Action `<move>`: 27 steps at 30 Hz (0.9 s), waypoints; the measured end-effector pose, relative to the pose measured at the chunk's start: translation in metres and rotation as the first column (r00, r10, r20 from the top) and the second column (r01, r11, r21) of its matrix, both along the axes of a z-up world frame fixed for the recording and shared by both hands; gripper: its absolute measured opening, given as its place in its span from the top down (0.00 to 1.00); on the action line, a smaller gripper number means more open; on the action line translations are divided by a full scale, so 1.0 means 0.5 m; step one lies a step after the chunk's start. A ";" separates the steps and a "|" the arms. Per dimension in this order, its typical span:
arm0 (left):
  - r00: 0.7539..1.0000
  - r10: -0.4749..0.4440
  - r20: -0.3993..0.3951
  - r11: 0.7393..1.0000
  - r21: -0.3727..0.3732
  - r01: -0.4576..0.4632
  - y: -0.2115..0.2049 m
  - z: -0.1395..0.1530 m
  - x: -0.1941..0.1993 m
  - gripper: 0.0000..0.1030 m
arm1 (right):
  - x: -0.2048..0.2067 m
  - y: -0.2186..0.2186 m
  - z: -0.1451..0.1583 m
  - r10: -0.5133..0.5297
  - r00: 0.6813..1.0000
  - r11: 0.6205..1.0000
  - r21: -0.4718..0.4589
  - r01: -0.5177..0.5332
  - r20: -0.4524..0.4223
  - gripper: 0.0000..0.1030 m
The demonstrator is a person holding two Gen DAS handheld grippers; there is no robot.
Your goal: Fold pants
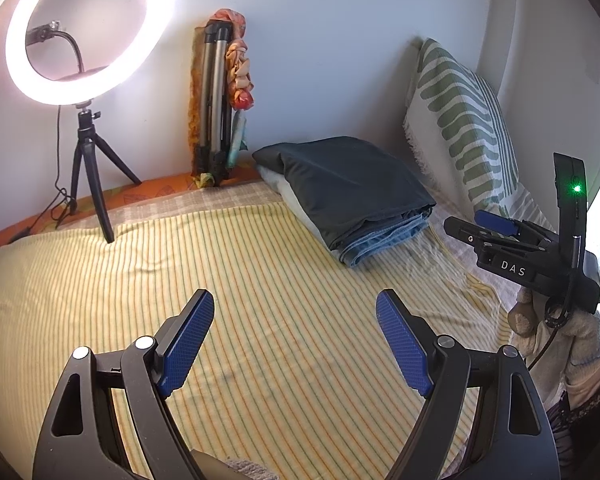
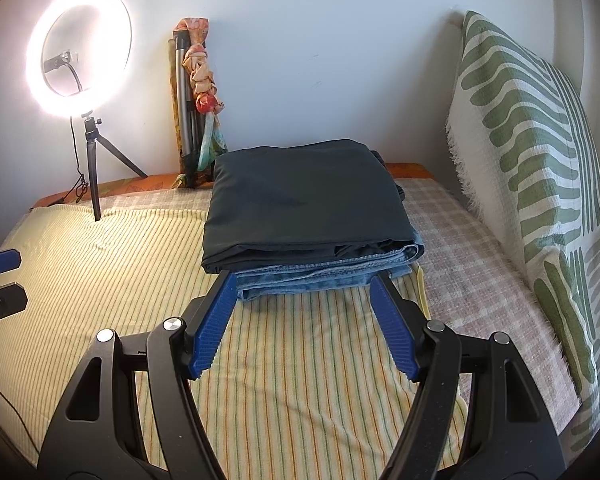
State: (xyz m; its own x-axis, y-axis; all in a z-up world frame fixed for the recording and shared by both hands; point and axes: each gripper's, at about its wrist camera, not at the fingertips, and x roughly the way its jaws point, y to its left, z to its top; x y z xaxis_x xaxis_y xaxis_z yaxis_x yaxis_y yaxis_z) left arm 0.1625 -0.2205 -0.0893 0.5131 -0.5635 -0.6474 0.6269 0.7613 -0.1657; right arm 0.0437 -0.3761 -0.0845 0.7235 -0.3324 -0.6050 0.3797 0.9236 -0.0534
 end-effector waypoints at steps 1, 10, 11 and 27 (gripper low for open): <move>1.000 -0.001 0.001 1.000 0.000 0.001 0.000 0.000 0.000 0.19 | 0.000 0.000 0.000 0.000 1.000 1.000 0.001 0.000 0.000 0.30; 1.000 0.001 0.003 1.000 0.001 -0.001 -0.001 0.000 -0.002 0.19 | 0.001 0.002 -0.002 0.007 1.000 1.000 0.004 -0.007 -0.005 0.30; 1.000 0.001 0.004 1.000 0.001 -0.001 -0.001 0.000 -0.002 0.19 | 0.002 0.003 -0.002 0.007 1.000 1.000 0.003 -0.007 -0.005 0.30; 1.000 -0.001 0.002 1.000 -0.008 0.001 0.003 0.004 -0.004 0.19 | 0.008 0.014 -0.004 0.015 1.000 1.000 0.002 -0.015 -0.011 0.30</move>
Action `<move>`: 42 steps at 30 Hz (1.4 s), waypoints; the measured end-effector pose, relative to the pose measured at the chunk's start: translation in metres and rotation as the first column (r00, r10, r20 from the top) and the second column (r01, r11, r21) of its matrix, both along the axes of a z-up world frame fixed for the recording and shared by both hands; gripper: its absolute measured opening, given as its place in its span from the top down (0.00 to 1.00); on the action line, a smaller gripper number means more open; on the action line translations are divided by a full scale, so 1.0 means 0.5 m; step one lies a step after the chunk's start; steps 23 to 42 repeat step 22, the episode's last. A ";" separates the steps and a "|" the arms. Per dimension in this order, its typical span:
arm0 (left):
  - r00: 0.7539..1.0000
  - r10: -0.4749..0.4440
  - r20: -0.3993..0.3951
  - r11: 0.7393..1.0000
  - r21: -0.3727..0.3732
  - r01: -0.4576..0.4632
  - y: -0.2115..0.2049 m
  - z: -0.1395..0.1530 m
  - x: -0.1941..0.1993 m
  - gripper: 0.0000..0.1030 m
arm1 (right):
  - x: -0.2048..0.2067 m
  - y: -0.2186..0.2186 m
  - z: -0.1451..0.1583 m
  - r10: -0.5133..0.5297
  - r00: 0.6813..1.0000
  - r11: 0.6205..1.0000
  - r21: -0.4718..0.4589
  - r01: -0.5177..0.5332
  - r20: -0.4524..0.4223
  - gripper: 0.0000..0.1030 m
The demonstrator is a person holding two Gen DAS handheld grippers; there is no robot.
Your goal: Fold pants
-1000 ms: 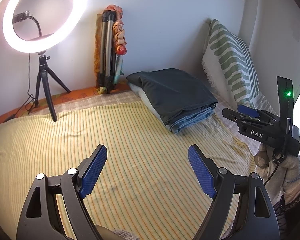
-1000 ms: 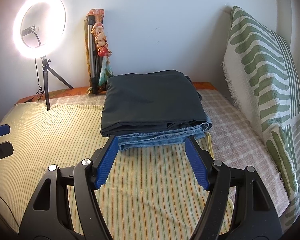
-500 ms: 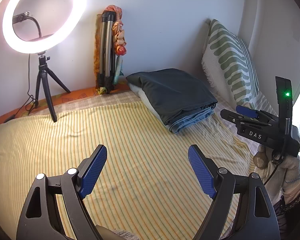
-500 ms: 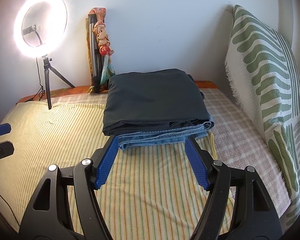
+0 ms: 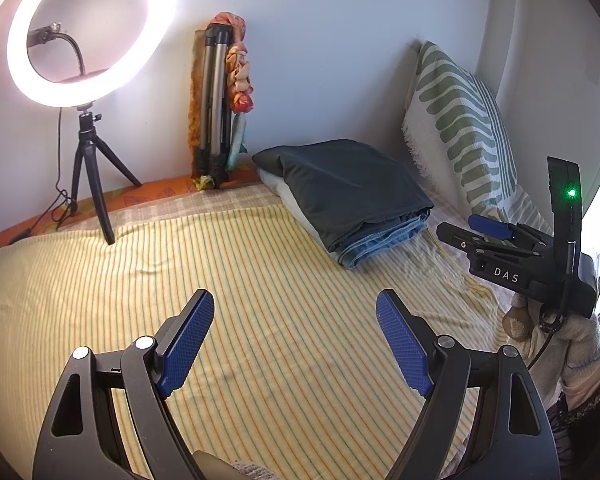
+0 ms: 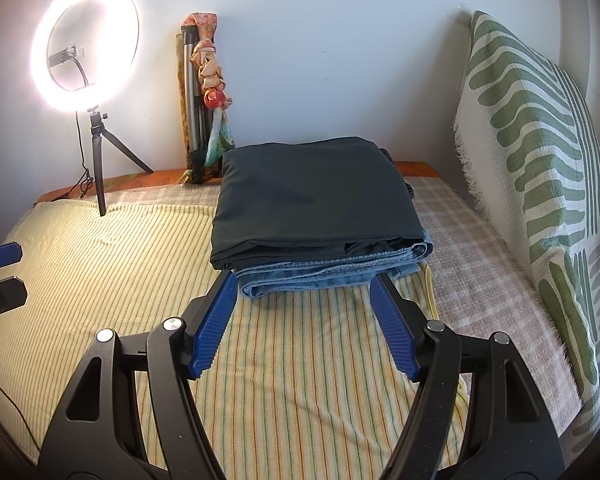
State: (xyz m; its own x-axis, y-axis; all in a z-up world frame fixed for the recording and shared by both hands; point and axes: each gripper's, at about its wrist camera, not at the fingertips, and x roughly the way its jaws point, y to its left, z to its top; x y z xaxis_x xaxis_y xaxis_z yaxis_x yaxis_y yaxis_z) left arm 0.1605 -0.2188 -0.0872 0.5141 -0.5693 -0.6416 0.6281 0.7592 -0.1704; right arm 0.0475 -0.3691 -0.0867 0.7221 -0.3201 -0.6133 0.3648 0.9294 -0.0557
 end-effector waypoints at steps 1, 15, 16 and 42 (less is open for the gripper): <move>1.000 0.000 -0.001 1.000 0.000 0.000 0.000 0.000 0.000 0.19 | 0.000 0.000 0.000 0.000 1.000 1.000 0.000 0.000 0.000 0.30; 0.998 0.016 0.056 1.000 -0.001 -0.016 0.008 0.005 -0.006 0.19 | 0.002 0.001 0.000 0.002 1.000 1.000 0.002 -0.002 -0.005 0.30; 0.998 0.015 0.055 1.000 -0.001 -0.015 0.007 0.005 -0.007 0.19 | 0.002 0.001 0.000 0.003 1.000 1.000 0.004 -0.003 -0.005 0.30; 0.998 0.013 0.060 1.000 0.002 -0.013 0.004 0.007 -0.012 0.19 | 0.001 0.001 0.000 0.002 1.000 1.000 0.007 -0.002 -0.005 0.30</move>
